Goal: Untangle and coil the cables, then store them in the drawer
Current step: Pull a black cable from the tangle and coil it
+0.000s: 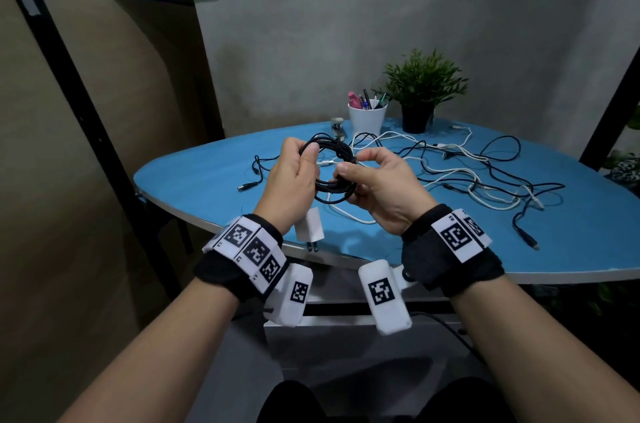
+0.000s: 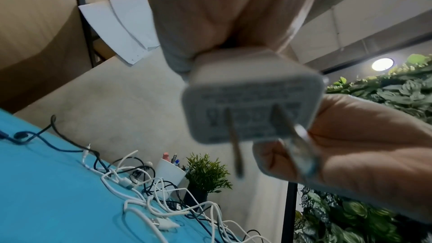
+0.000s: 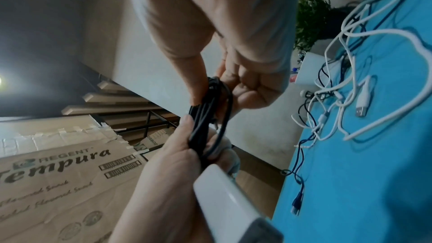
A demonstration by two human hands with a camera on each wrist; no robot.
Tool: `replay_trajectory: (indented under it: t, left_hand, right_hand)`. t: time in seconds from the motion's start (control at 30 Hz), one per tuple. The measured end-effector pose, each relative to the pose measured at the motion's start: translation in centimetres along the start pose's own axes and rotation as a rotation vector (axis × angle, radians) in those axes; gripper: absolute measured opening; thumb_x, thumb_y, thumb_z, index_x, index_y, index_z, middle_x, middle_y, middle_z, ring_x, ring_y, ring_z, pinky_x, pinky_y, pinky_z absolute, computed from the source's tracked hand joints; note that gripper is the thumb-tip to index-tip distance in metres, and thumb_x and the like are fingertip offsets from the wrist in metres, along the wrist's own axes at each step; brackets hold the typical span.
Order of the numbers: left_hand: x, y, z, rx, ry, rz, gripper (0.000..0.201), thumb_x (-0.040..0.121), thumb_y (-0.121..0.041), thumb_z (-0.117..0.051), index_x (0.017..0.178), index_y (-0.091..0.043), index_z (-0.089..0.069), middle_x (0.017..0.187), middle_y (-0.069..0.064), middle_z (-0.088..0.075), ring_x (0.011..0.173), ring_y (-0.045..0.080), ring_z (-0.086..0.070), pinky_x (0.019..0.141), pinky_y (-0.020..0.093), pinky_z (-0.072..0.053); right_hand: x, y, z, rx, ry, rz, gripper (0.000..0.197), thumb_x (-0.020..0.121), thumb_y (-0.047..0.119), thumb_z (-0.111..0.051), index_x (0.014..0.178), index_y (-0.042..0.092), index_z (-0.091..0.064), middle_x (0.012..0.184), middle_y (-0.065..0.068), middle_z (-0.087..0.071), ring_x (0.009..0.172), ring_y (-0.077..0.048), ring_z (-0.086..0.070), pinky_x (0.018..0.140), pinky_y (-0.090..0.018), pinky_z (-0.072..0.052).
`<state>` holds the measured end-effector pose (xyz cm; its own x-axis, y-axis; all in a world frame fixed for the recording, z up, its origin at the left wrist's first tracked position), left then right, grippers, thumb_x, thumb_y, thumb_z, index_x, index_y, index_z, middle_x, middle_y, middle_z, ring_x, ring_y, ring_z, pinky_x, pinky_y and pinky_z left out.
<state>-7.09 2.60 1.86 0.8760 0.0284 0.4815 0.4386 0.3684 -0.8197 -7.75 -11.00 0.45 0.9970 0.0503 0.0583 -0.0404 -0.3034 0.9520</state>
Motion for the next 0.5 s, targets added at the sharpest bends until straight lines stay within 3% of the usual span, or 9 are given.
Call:
replay_trajectory:
  t: [0.3,0.43,0.5]
  left_hand:
    - [0.18,-0.06,0.05,0.111,-0.012,0.000,0.030,0.098,-0.042,-0.035,0.089,-0.014,-0.040,0.072,0.005,-0.051,0.064,0.021,-0.049,0.065,0.047,-0.047]
    - [-0.12,0.51,-0.43,-0.096,0.147,0.085,0.030,0.087,-0.047,-0.056,0.088,-0.022,-0.039,0.074,0.000,-0.048,0.061,0.014,-0.047,0.056,0.036,-0.042]
    - [-0.65,0.85,-0.70,-0.217,0.254,0.140,0.037,0.078,-0.039,-0.068,0.092,-0.022,-0.039,0.076,-0.001,-0.048,0.054,0.008,-0.048,0.052,0.027,-0.039]
  right_hand:
    - [0.49,-0.88,-0.08,0.197,0.049,-0.116,0.027,0.085,0.001,-0.061,0.095,0.016,-0.041,0.063,-0.004,-0.067,0.055,-0.014,-0.061,0.052,-0.024,-0.043]
    - [0.76,-0.70,0.00,0.216,0.033,-0.096,0.026,0.085,-0.002,-0.060,0.096,0.014,-0.043,0.067,-0.006,-0.064,0.054,-0.014,-0.060,0.048,-0.022,-0.047]
    - [0.98,-0.45,0.06,0.212,0.017,-0.072,0.024,0.084,-0.004,-0.060,0.092,0.013,-0.045,0.065,-0.005,-0.064,0.056,-0.016,-0.058,0.052,-0.028,-0.047]
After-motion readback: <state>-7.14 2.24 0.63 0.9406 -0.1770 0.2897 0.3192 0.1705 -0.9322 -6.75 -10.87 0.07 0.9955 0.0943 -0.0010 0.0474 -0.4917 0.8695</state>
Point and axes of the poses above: each hand's wrist, its own x-axis towards the middle knuckle, its own z-axis out of the back of the hand, y = z × x, the point moved 6 cm from there along x, towards the middle knuckle
